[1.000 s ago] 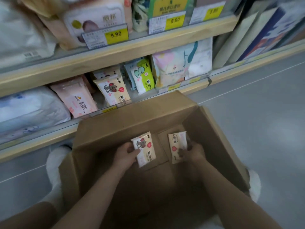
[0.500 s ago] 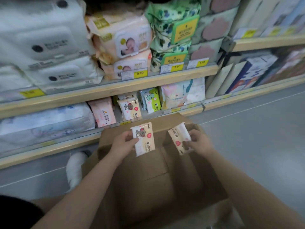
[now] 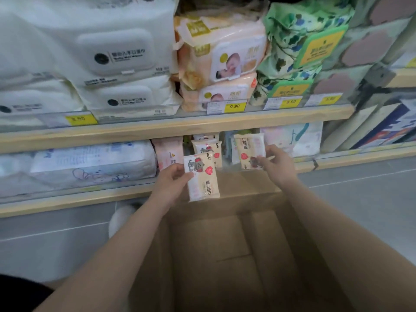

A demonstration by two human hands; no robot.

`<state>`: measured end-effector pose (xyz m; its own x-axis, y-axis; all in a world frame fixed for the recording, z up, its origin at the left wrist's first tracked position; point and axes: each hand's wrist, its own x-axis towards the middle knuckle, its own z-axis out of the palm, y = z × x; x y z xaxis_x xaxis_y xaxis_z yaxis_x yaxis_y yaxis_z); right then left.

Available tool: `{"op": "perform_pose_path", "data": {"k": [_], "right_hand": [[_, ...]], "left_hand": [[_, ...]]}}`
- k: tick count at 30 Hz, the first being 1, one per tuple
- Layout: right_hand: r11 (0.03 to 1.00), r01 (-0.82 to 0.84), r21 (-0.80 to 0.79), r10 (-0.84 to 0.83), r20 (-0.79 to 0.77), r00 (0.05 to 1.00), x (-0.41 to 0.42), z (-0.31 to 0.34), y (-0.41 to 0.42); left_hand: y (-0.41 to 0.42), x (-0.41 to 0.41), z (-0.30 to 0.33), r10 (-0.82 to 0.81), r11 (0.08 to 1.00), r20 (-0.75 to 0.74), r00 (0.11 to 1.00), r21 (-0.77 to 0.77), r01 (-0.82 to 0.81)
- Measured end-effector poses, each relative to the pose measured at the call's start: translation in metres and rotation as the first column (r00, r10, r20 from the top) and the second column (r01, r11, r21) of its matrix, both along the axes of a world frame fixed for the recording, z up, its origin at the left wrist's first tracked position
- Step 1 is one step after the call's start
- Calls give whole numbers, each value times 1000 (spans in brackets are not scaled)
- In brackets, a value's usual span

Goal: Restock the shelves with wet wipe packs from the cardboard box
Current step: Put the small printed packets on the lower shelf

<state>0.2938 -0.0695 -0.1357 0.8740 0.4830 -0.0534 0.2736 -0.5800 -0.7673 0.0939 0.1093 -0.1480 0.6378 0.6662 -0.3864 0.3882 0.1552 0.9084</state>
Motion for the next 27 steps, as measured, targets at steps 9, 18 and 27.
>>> {"op": "perform_pose_path", "data": {"k": [9,18,27], "right_hand": [[986,133,-104,-131,22,991,24,-67,53],[998,55,-4,-55,-90,994,-11,-42,34],[973,-154,173,187,-199,962,-23,-8,9]], "left_hand": [[30,-2,-35,104,992,30,994,-71,-102],[9,13,-22,60,998,47,997,-35,-58],[-37,59,7,-115,989,114,987,104,103]]}}
